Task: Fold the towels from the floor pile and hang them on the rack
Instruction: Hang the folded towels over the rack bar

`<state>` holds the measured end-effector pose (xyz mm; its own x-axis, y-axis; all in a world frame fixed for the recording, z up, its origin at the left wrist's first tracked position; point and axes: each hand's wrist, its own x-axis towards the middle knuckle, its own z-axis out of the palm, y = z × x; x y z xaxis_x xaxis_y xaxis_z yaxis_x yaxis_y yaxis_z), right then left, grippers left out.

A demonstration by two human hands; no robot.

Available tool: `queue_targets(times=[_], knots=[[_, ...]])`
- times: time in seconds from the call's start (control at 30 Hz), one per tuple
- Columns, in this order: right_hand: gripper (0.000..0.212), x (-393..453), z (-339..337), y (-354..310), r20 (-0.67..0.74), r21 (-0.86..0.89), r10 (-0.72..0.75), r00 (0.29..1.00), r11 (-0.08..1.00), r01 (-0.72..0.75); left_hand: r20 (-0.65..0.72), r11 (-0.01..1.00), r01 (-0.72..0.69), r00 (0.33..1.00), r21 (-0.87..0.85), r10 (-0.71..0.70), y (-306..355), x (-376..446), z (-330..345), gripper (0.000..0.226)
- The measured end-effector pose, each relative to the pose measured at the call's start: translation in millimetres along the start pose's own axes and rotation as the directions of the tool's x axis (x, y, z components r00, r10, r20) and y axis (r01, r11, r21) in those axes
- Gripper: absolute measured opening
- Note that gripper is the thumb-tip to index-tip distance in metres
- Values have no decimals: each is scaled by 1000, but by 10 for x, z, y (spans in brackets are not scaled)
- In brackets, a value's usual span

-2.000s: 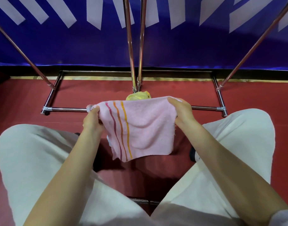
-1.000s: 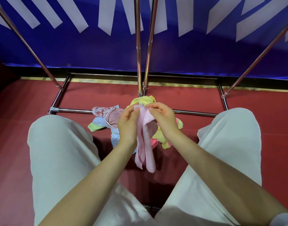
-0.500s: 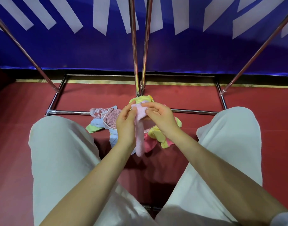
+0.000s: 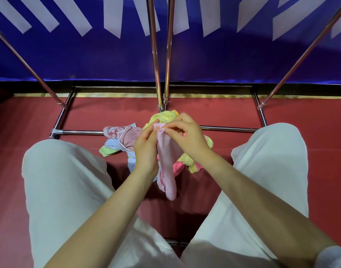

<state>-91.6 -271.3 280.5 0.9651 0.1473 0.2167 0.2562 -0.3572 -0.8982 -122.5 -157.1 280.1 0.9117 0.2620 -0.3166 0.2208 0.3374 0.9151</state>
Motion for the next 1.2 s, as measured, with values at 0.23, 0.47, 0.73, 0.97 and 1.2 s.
queue_targets(times=[0.23,0.47,0.73,0.97,1.2], knots=[[11,-35,47,26,12,53,104,995,993,-104,-16,1000,-9,1000,13,9,-5,-28,-13,20],[18,-66,108,32,-61,196,262,963,949,-246,10,999,39,999,-5,-39,-39,-42,15,22],[17,-111,68,-38,-68,299,270,960,924,-239,69,986,-79,995,147,70,-55,-35,-32,22],[25,-179,70,-24,47,191,135,990,971,-142,55,969,-154,988,195,146,73,100,-169,18],[12,-218,68,157,121,-111,90,989,991,-77,-36,968,-217,974,126,223,238,239,-356,20]])
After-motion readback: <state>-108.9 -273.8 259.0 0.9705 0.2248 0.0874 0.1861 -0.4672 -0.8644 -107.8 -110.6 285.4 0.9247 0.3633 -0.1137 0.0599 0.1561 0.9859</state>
